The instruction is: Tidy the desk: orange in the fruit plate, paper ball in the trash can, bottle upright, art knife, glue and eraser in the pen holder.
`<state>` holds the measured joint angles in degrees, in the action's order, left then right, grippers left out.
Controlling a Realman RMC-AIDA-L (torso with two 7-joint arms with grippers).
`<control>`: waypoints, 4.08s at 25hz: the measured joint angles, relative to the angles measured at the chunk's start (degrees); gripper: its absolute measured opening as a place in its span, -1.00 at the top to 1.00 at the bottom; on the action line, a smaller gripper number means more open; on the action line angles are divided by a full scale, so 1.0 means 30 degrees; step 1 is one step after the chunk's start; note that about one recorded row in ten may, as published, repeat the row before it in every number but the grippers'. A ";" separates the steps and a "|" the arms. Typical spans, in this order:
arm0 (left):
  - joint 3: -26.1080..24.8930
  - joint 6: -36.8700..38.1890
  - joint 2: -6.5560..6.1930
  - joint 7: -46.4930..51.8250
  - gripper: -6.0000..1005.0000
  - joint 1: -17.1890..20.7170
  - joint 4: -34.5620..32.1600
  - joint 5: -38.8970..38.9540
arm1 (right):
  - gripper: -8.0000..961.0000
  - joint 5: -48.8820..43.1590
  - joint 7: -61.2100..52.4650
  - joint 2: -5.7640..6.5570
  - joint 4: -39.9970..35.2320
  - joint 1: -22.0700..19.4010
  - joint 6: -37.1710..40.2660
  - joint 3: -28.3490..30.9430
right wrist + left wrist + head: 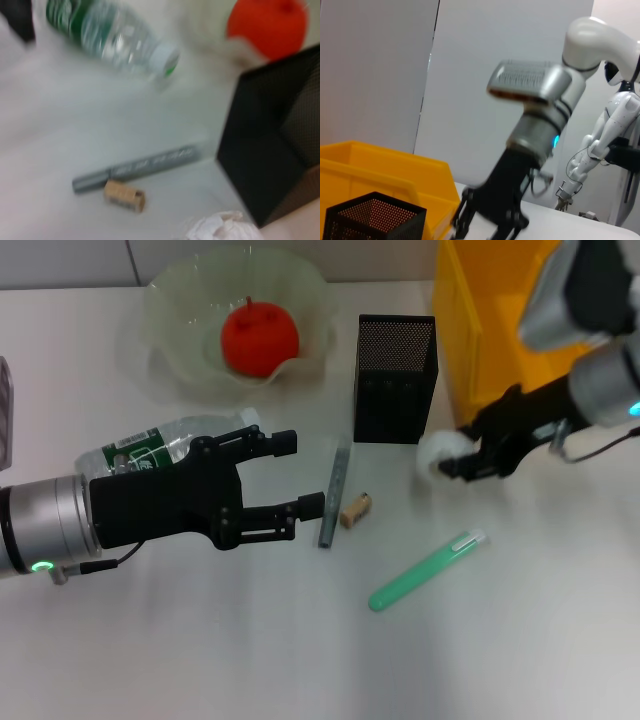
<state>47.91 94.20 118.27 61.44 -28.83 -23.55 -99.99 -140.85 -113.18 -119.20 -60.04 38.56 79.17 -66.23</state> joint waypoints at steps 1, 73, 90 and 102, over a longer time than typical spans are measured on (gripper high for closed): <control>-0.0003 0.0012 -0.0010 -0.0001 -0.68 0.0000 -0.0001 0.0012 | -0.01 0.0013 -0.0120 0.0012 -0.0623 -0.0012 0.0884 0.0818; 0.0881 -0.1654 -0.0145 1.6707 -0.68 -0.5789 -1.2913 -1.3748 | -0.62 0.9424 1.6993 0.1032 1.0526 -0.4995 0.3533 0.8836; 0.5598 -0.6678 0.0154 1.9399 -0.68 -0.8169 -0.8048 -1.7449 | -0.62 0.9448 1.6995 0.0879 1.0518 -0.5063 0.3333 0.9047; 0.6589 -0.8487 0.0175 1.9519 -0.68 -0.8398 -0.6279 -1.7431 | -0.62 0.9424 1.6972 0.0852 1.0553 -0.4989 0.3342 0.9126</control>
<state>67.68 68.74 118.80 119.99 -54.02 -42.39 -152.28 -112.58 -62.27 -116.64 -28.38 23.59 89.19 -38.85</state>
